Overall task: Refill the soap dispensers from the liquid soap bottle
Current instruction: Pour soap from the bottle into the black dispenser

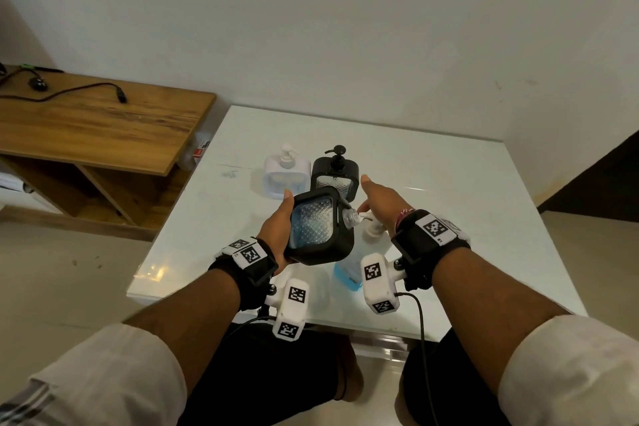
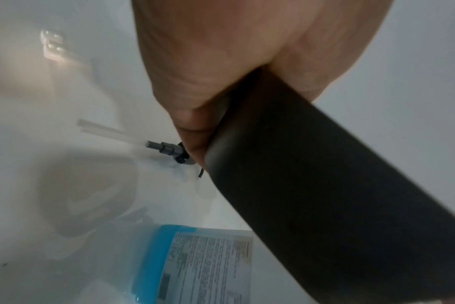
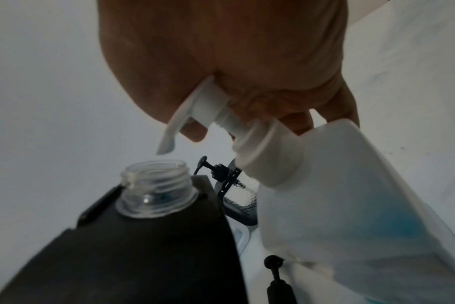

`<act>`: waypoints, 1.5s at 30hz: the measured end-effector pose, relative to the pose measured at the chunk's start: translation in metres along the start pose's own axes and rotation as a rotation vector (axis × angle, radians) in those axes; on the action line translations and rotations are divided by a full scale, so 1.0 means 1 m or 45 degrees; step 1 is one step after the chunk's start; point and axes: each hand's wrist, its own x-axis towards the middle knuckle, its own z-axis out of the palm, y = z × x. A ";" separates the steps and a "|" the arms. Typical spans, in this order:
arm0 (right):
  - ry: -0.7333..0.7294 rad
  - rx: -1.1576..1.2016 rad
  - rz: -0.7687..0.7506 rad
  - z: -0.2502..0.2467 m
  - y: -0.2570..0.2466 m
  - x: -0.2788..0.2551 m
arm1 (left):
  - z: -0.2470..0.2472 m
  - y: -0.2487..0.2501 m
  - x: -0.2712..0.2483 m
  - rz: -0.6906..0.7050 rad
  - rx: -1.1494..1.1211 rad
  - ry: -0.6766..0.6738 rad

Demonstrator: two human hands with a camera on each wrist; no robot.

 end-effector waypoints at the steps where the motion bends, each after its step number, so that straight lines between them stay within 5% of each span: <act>1: 0.020 -0.003 0.006 0.000 0.000 0.000 | 0.000 0.000 0.000 0.004 0.007 0.011; 7: 0.037 -0.008 0.025 -0.001 0.003 0.003 | 0.004 0.002 0.004 0.008 0.053 0.048; 14: 0.287 -0.193 0.035 0.009 0.012 0.007 | 0.014 0.002 -0.003 0.003 0.043 0.022; 22: 0.148 -0.116 0.057 0.002 0.007 0.004 | 0.015 -0.001 -0.007 0.010 0.037 0.023; 29: 0.284 -0.215 0.077 0.007 0.012 0.005 | 0.012 0.001 -0.007 -0.025 0.055 0.053; 37: 0.125 -0.091 0.048 0.001 0.008 0.006 | 0.016 0.004 -0.012 -0.014 0.054 0.020; 45: 0.256 -0.187 0.062 0.008 0.014 0.010 | 0.015 0.003 -0.013 -0.007 0.007 0.038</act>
